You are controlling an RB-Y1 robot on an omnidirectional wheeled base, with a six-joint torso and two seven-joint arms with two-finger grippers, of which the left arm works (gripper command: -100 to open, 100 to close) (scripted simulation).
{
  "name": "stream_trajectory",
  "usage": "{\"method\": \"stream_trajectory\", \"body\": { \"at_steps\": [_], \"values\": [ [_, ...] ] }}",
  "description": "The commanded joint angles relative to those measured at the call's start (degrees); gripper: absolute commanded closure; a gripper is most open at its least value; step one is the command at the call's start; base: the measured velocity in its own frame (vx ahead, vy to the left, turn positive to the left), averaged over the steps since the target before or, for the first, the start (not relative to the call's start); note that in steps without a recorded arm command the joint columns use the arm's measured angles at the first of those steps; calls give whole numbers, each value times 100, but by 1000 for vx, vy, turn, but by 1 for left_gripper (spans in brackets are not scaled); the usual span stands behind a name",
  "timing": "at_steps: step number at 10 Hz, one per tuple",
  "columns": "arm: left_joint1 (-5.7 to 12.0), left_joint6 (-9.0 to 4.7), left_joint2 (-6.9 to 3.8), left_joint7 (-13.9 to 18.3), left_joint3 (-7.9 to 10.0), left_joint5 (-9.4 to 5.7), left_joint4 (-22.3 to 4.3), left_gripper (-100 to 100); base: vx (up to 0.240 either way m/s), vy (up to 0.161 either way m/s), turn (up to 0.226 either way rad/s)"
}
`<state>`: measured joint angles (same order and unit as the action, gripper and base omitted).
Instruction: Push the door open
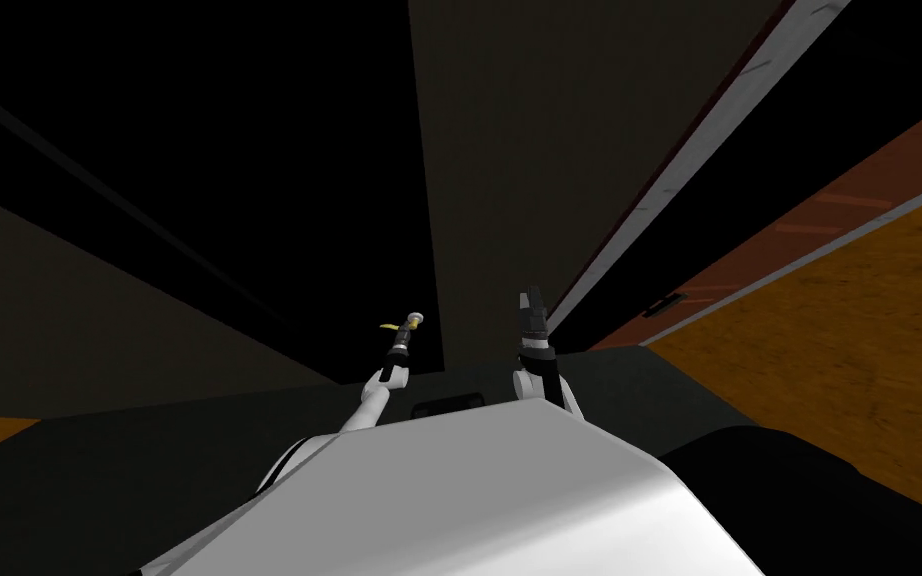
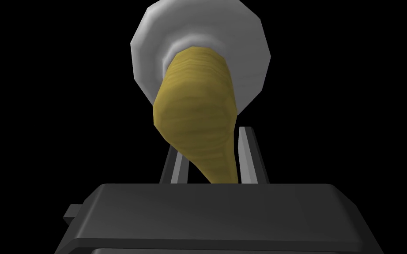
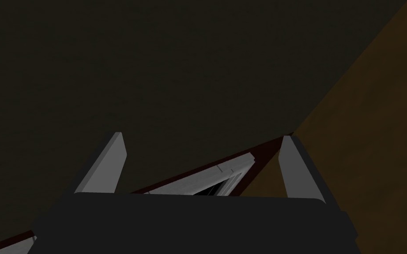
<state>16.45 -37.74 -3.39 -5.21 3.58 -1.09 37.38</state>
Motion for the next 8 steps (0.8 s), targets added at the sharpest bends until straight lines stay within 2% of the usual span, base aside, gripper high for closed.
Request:
{"method": "stream_trajectory", "body": {
  "at_steps": [1,3,7,8],
  "values": [
    [152,-155,-121,-40,130,-51,-181,100,-8,25,-47],
    [152,-155,-121,-40,130,-51,-181,100,2,0,20],
    [201,-252,-177,-268,460,-171,-250,100,-14,37,-111],
    [201,-252,-177,-268,460,-171,-250,100,-8,14,-21]
  ]
}}
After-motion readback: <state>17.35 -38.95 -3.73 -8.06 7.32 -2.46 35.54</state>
